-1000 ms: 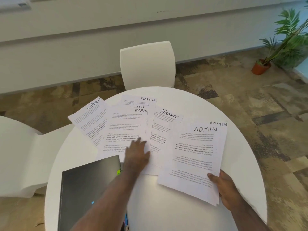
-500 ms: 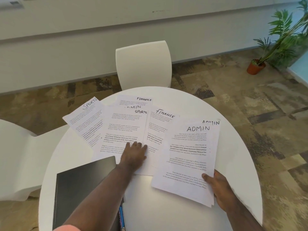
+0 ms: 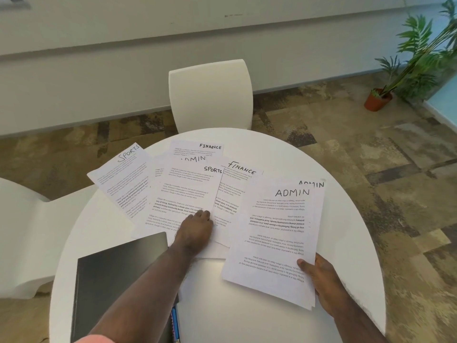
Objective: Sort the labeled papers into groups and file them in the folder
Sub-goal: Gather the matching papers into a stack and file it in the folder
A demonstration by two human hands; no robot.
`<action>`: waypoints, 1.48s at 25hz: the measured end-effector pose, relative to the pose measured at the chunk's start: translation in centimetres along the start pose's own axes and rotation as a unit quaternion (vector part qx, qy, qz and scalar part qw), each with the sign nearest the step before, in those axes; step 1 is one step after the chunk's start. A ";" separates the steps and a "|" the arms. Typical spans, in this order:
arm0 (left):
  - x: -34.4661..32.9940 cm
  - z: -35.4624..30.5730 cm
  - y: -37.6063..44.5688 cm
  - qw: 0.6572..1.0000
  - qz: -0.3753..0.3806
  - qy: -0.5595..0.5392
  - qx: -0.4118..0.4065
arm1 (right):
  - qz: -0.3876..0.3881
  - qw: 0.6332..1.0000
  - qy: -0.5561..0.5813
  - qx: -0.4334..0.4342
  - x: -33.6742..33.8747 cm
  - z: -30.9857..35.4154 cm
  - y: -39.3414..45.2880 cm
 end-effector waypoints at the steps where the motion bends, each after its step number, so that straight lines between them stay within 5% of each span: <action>1: 0.2 0.0 -0.1 0.999 -0.038 -0.029 0.011 | -0.002 1.000 0.003 -0.001 0.0 0.1 0.0; 5: 2.0 0.2 -0.7 0.962 -0.178 -0.188 0.087 | 0.003 1.000 0.026 0.003 0.3 0.7 0.0; 11: 7.5 -5.3 -3.8 0.926 -0.284 -0.247 0.041 | -0.004 0.999 0.031 0.028 -0.3 2.7 -0.3; 16: 5.7 -14.3 -6.6 0.912 -0.238 -0.323 -0.082 | 0.005 1.000 0.026 -0.017 -0.3 2.7 -0.4; 21: 0.6 -20.3 -8.2 0.930 -0.160 -0.284 -0.170 | 0.082 0.982 0.154 -0.071 -0.9 2.8 -2.3; 25: -0.5 -21.1 -8.6 0.920 -0.055 -0.342 -0.184 | 0.067 0.994 0.001 -0.081 0.2 1.4 -2.4; 27: -0.8 -20.4 -8.7 0.901 -0.003 -0.402 -0.162 | 0.007 0.994 -0.080 -0.069 1.3 0.8 -2.2; 31: -0.9 -15.7 -7.5 0.866 -0.067 -0.495 0.038 | -0.006 0.997 -0.064 -0.033 3.4 2.1 -3.3; 35: 1.0 -12.8 -6.8 0.782 0.055 -0.603 0.145 | -0.016 0.999 -0.028 -0.027 7.3 4.7 -6.9; 37: 2.4 -13.5 -7.1 0.648 0.143 -0.738 0.121 | 0.000 1.000 -0.009 -0.027 8.8 5.6 -8.4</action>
Point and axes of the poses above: each hand's wrist, its own y-axis towards the middle knuckle, its own x-axis out of the back of the hand, z = x × y, the point moved 3 cm from there along y, towards the middle knuckle, and after that the axes turned 11 degrees about z, right-handed, at the moved point
